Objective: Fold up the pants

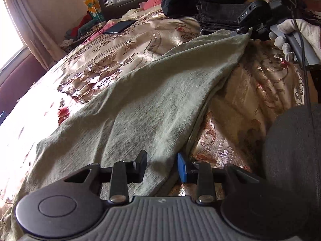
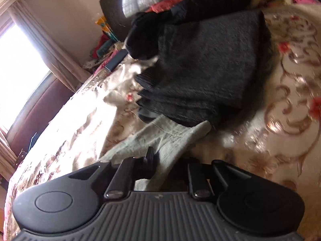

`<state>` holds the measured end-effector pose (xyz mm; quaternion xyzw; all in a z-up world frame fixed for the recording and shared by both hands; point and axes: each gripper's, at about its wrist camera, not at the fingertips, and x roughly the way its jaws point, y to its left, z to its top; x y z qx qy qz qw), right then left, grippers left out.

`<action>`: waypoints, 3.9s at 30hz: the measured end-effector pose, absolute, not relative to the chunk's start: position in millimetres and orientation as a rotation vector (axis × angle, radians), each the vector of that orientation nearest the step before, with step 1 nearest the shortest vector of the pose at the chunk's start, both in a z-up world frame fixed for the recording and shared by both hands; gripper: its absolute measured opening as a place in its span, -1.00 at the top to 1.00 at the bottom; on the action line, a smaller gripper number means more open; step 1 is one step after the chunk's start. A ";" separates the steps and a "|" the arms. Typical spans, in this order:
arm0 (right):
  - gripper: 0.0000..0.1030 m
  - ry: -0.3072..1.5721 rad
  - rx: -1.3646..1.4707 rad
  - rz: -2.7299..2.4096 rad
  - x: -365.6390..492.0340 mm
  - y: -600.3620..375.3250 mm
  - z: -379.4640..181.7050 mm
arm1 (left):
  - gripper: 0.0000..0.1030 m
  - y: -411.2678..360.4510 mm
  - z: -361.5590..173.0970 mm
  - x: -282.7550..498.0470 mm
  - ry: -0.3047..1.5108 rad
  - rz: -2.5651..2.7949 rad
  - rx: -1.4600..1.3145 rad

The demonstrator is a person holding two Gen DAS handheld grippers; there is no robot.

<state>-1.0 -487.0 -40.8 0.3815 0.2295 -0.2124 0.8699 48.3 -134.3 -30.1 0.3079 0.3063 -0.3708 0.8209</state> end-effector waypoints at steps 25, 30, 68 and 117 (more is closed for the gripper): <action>0.09 0.385 1.017 -0.263 -8.0 -493.7 -64.0 | 0.06 -144.9 -29.2 54.8 0.651 -0.791 0.679; 0.03 0.384 1.058 -0.273 6.8 -501.3 -64.7 | 0.04 -146.8 -28.8 55.6 0.654 -0.790 0.681; 0.73 0.487 0.954 -0.354 -20.1 -512.3 -53.9 | 0.02 -145.3 -31.2 55.8 0.650 -0.788 0.672; 0.89 0.238 1.171 -0.177 8.3 -482.4 -39.8 | -0.14 -115.9 -22.4 57.0 0.690 -0.790 0.519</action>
